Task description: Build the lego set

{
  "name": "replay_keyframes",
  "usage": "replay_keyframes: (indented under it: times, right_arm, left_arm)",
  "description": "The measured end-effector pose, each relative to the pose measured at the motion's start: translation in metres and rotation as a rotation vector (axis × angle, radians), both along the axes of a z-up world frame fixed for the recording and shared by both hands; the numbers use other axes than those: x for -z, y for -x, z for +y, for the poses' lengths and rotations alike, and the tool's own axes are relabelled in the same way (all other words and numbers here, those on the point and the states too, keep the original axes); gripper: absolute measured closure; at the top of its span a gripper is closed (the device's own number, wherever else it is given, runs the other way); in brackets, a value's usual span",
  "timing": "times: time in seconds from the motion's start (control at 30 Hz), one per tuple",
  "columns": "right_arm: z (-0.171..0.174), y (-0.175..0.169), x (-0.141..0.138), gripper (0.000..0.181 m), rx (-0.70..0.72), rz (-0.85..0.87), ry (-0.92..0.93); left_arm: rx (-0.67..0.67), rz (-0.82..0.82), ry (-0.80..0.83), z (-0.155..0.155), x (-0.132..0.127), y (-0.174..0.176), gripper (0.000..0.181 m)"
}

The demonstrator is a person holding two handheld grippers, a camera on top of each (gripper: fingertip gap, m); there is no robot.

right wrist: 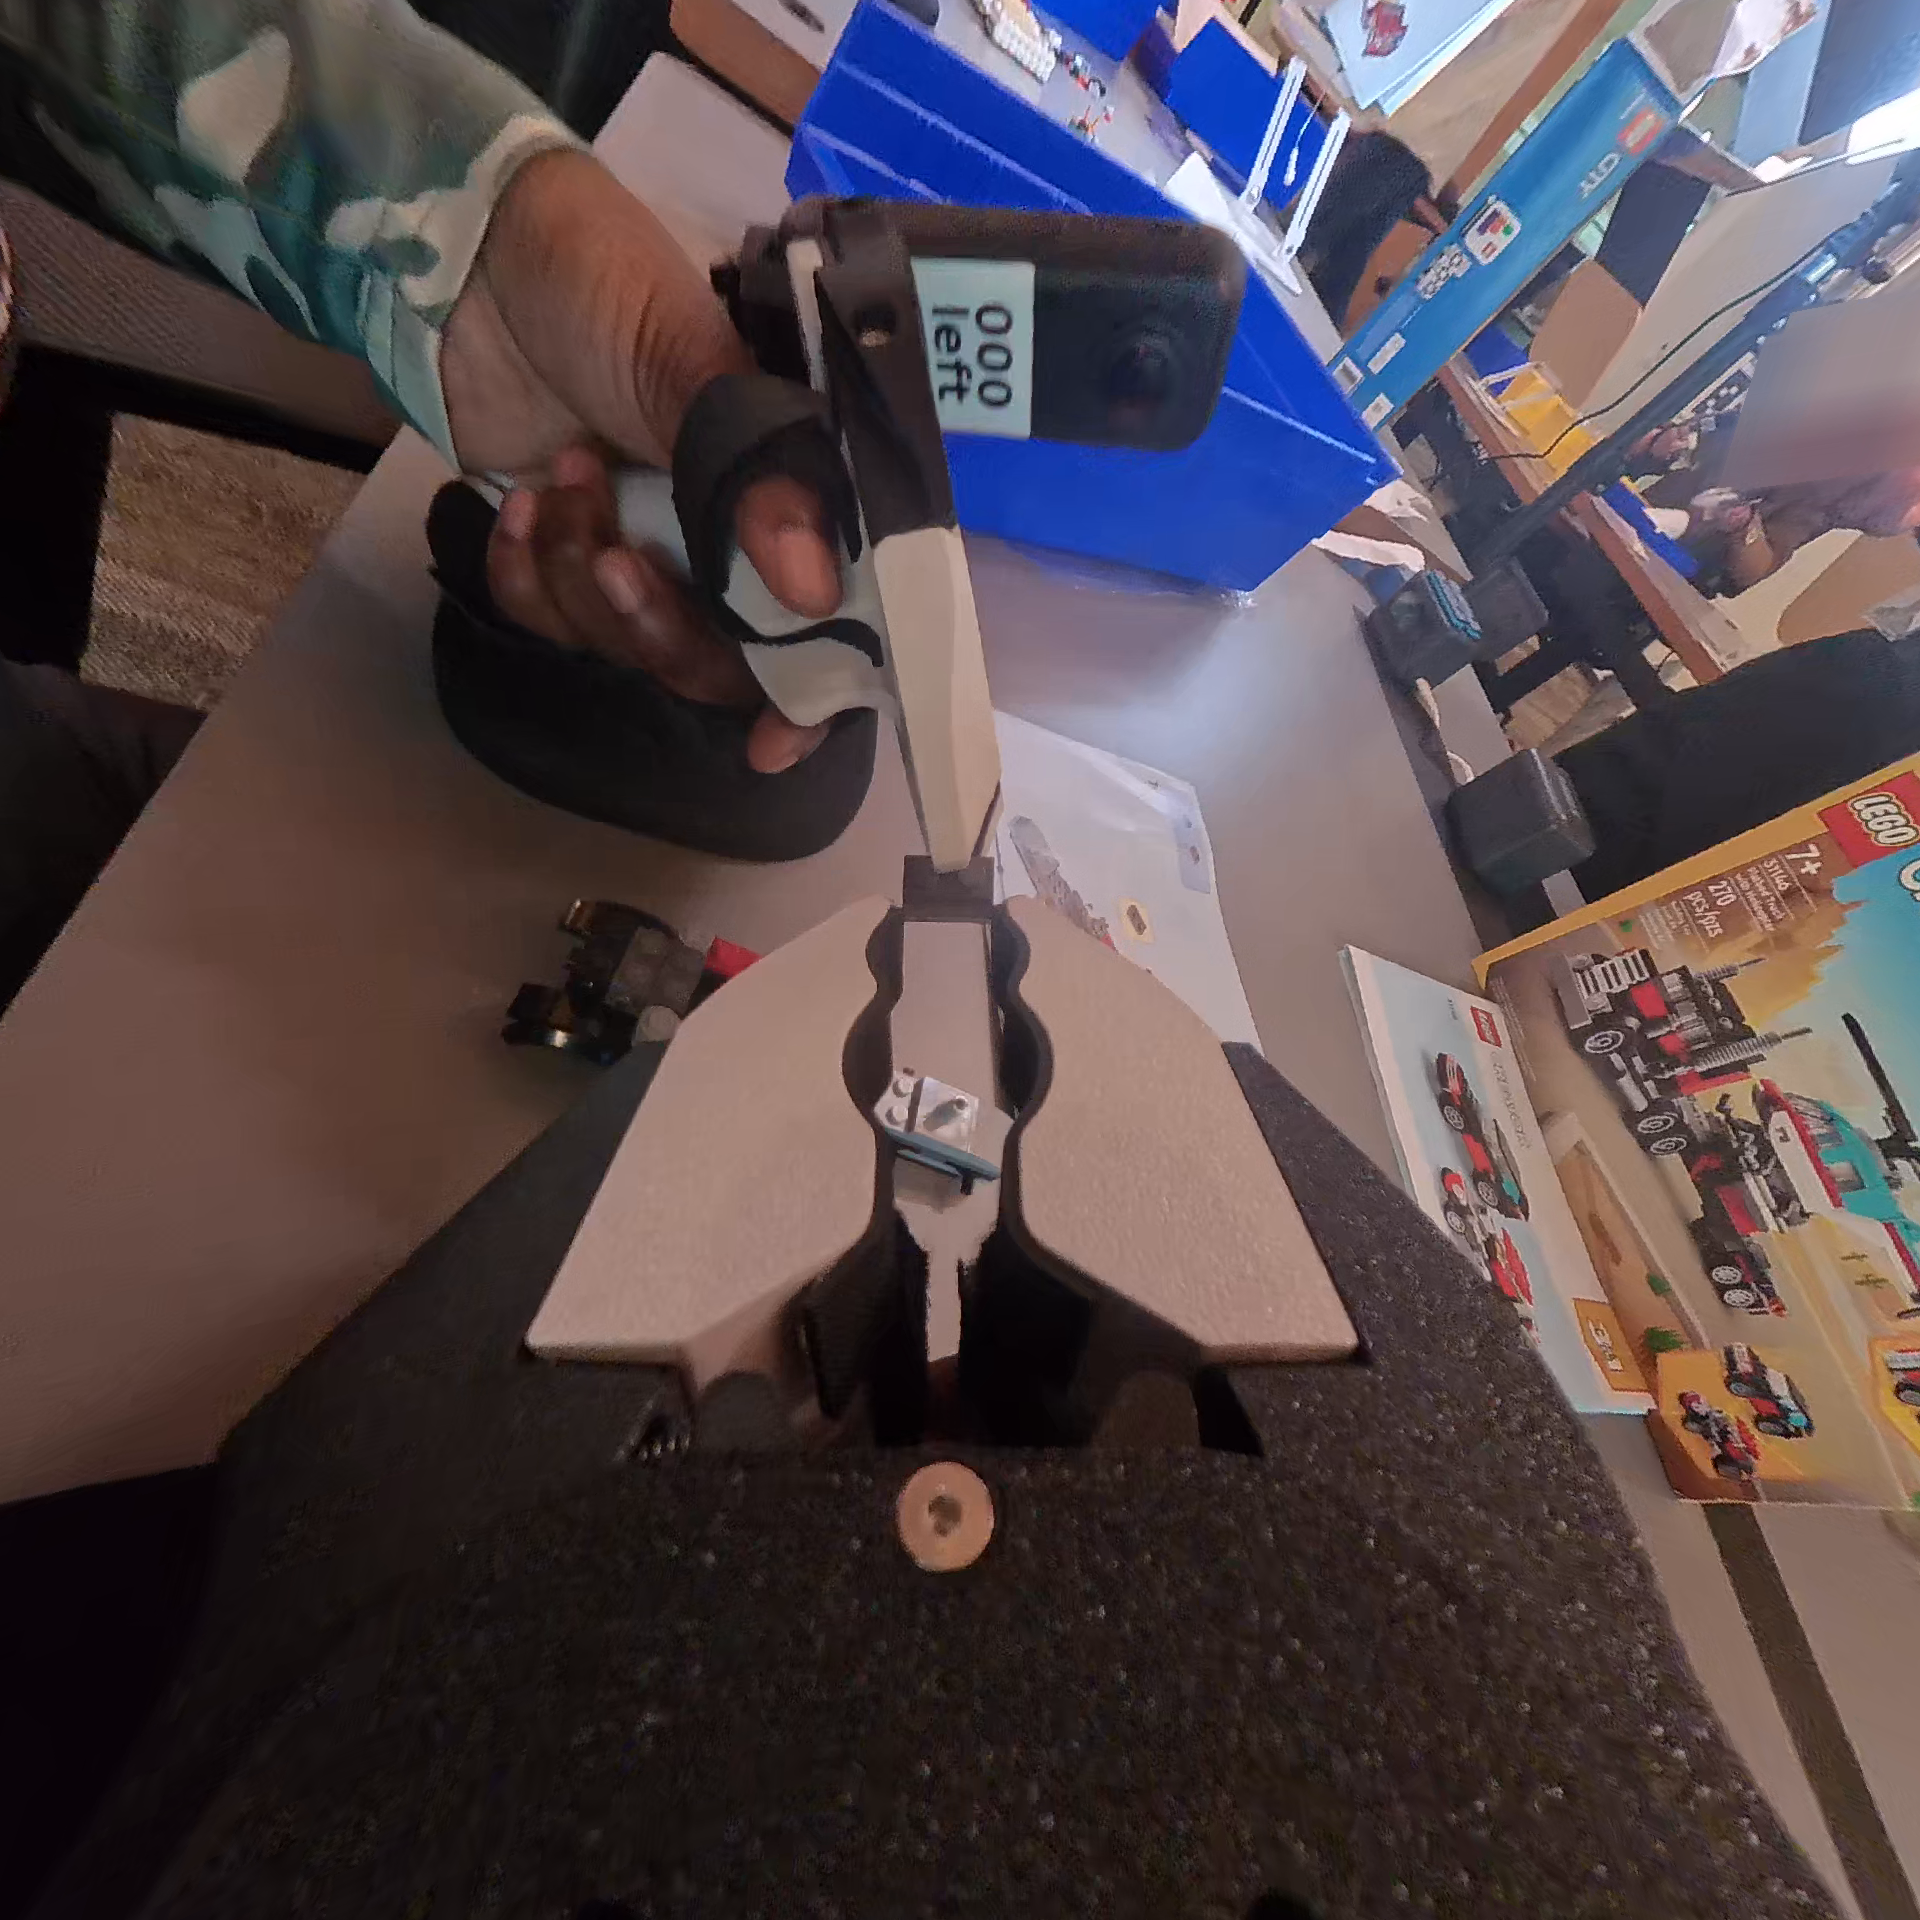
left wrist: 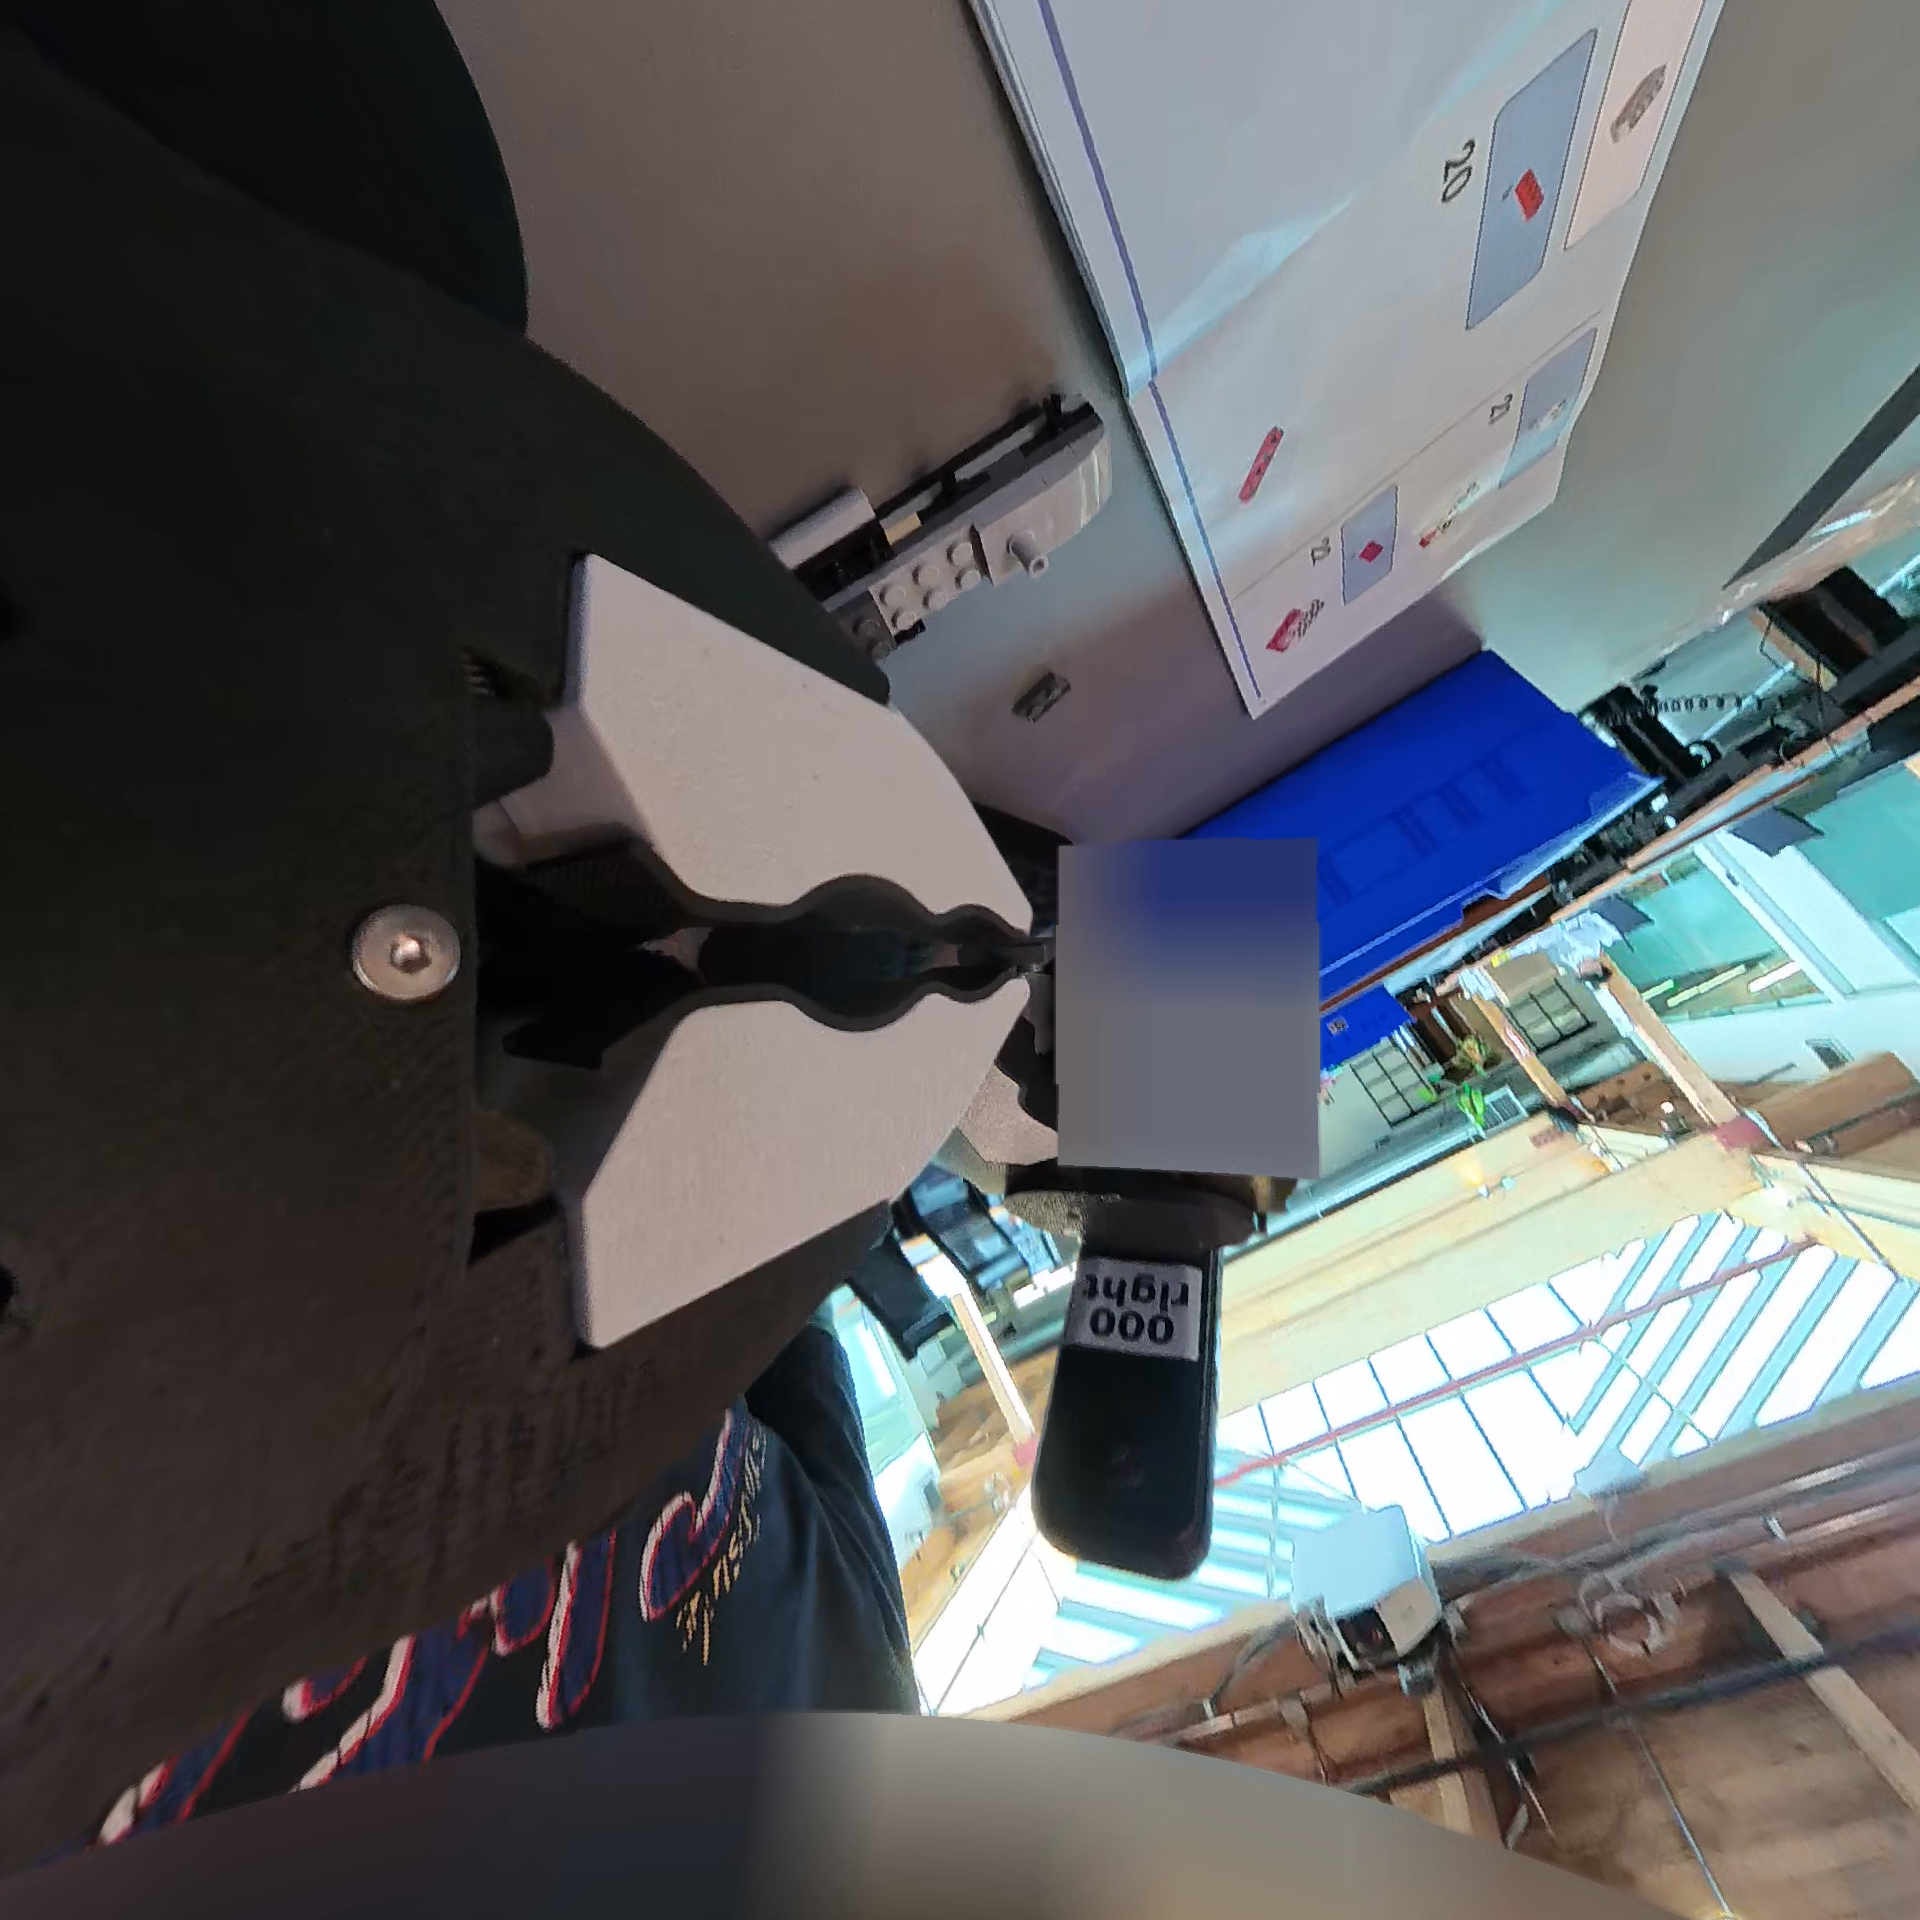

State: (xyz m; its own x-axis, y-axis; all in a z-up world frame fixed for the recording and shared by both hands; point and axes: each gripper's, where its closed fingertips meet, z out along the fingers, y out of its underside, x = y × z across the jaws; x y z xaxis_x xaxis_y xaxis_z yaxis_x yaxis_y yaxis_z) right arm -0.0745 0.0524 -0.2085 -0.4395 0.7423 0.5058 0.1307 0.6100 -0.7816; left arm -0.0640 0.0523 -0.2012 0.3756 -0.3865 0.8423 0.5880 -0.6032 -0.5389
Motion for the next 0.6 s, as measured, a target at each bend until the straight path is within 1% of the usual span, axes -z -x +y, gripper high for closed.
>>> replay_keyframes:
  times: [0.13, 0.27, 0.33, 0.4, 0.43, 0.53, 0.6]
  right_arm:
    - [0.0, 0.002, 0.004, 0.165, 0.003, -0.008, -0.02]
    - [-0.001, 0.001, -0.002, 0.165, -0.014, 0.022, 0.072]
    - [0.002, -0.001, -0.004, 0.165, -0.01, 0.026, 0.115]
    - [0.006, -0.005, -0.005, 0.165, -0.001, 0.025, 0.158]
    - [0.008, -0.007, -0.005, 0.165, 0.006, 0.023, 0.179]
    - [0.015, -0.015, 0.0, 0.165, 0.031, 0.002, 0.23]
    - [0.02, -0.02, 0.008, 0.165, 0.055, -0.037, 0.27]
  left_arm:
    - [-0.011, 0.074, 0.002, 0.0, 0.005, 0.001, 0.178]
    - [0.0, 0.054, -0.027, -0.001, -0.001, 0.001, 0.177]
    - [-0.002, 0.09, -0.061, -0.001, -0.003, 0.003, 0.169]
    - [0.007, 0.199, -0.086, -0.003, 0.0, 0.005, 0.157]
    - [0.02, 0.278, -0.098, -0.005, 0.004, 0.006, 0.151]
    - [0.054, 0.577, -0.139, -0.011, 0.021, 0.011, 0.129]
    - [0.075, 0.746, -0.171, -0.013, 0.032, 0.013, 0.121]
